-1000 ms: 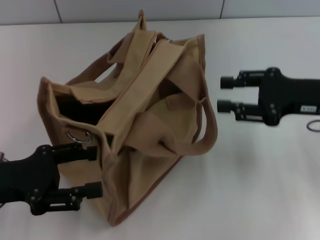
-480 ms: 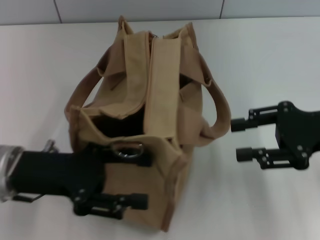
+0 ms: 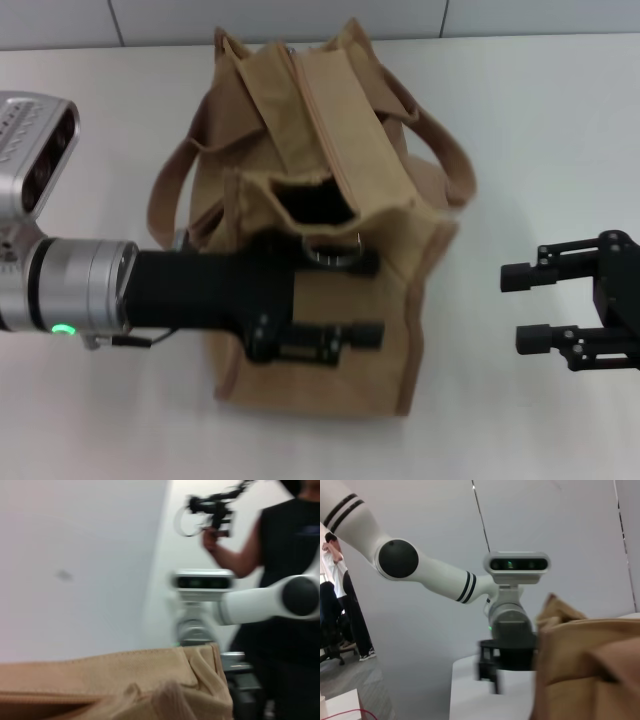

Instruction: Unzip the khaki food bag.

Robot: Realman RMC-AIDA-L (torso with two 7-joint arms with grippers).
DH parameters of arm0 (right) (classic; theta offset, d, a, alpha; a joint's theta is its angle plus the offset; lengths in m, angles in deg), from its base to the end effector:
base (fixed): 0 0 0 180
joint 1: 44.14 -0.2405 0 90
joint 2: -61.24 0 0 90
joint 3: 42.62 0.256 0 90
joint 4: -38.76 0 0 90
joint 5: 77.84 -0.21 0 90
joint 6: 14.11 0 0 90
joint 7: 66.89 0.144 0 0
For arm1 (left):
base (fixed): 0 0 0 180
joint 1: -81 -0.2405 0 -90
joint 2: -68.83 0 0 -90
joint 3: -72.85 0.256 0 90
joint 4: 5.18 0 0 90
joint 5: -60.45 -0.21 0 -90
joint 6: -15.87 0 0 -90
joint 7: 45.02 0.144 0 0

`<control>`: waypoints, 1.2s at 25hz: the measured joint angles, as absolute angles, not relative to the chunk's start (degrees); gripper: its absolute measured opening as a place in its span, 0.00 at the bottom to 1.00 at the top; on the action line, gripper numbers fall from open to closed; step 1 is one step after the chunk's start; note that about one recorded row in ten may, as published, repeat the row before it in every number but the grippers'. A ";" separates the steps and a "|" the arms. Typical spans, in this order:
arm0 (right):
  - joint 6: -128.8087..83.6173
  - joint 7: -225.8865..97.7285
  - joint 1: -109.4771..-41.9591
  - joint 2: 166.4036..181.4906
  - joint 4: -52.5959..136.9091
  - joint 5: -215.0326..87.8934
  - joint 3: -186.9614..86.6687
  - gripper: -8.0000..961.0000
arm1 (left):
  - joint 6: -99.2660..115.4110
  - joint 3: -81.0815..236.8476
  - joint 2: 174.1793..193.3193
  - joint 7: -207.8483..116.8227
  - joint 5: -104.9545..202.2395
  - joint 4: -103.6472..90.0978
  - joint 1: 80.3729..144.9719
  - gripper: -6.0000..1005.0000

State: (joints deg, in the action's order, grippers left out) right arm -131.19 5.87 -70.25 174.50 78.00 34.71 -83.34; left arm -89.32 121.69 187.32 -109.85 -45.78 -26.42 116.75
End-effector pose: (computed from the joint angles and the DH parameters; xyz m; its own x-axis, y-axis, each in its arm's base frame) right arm 0.2613 0.2667 0.0491 0.8026 -0.2147 -0.5565 -0.1851 -0.9766 0.1099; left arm -0.2121 0.2852 -0.0380 0.7319 0.2318 0.6408 0.1405 -0.9715 0.1911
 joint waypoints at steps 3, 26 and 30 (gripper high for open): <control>-131.58 5.85 -69.64 174.27 78.18 34.83 -82.91 0.65 | -85.45 120.27 187.35 -109.80 -43.89 -26.11 116.52 0.75; -131.29 6.18 -70.58 175.52 77.84 34.76 -82.48 0.68 | -97.67 122.77 180.90 -109.29 -40.64 -26.58 108.05 0.75; -129.32 9.34 -71.57 177.45 78.30 34.96 -82.37 0.68 | -98.04 122.77 180.64 -109.14 -40.64 -26.66 107.27 0.75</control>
